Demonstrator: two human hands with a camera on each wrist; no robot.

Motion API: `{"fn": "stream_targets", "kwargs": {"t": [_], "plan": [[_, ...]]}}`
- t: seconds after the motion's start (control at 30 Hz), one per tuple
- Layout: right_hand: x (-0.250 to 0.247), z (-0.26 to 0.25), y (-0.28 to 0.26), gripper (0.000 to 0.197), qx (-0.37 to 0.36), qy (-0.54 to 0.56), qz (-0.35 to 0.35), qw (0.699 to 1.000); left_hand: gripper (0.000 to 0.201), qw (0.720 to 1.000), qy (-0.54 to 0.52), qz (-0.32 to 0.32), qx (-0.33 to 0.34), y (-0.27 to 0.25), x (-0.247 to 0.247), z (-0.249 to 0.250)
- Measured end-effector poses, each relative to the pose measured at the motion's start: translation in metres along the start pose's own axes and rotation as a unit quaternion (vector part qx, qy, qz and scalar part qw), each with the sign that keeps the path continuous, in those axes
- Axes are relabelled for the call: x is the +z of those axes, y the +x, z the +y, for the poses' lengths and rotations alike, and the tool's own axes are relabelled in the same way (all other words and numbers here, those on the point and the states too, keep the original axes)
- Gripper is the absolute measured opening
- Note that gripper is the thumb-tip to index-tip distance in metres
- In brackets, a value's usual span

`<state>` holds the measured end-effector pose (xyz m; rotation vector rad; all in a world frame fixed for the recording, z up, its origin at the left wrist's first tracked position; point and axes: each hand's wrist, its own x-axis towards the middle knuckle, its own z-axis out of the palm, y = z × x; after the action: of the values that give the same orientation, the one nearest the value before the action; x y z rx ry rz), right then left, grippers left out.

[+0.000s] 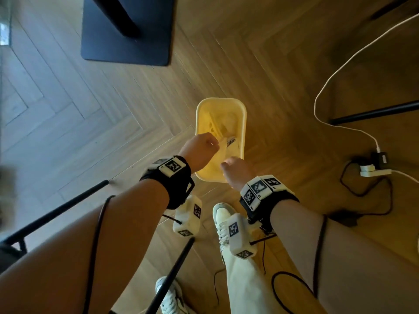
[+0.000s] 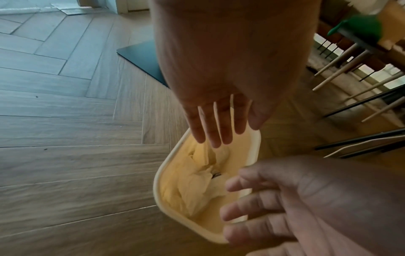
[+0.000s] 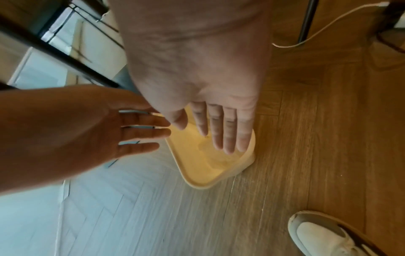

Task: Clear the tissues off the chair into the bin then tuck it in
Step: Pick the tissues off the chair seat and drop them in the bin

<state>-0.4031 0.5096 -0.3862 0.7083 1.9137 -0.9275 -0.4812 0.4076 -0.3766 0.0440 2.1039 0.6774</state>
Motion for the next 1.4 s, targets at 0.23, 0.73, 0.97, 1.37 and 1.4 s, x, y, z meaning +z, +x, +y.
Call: {"fn": "stream_targets", "kwargs": {"t": [0.23, 0.73, 0.97, 1.37, 1.4], "plan": [[0.048, -0.042, -0.105, 0.024, -0.081, -0.088, -0.072, 0.99, 0.016, 0.997, -0.029, 0.051, -0.045, -0.162, -0.031, -0.052], [0.302, -0.176, -0.27, 0.034, -0.365, -0.32, -0.133, 0.864, 0.066, 0.805, -0.1, 0.446, -0.379, -0.463, -0.134, -0.377], [0.355, -0.202, -0.27, 0.041, -0.441, -0.308, -0.112, 0.836, 0.098, 0.888, -0.054, 0.318, -0.329, -0.416, -0.167, -0.478], [0.439, -0.317, -0.273, 0.104, -0.461, -0.496, -0.218, 0.703, 0.017, 0.911, -0.264, 0.275, -0.157, -0.467, -0.11, -0.475], [0.446, -0.318, -0.277, 0.093, -0.444, -0.512, -0.248, 0.693, 0.02, 0.902, -0.281, 0.298, -0.137, -0.473, -0.105, -0.471]]}}
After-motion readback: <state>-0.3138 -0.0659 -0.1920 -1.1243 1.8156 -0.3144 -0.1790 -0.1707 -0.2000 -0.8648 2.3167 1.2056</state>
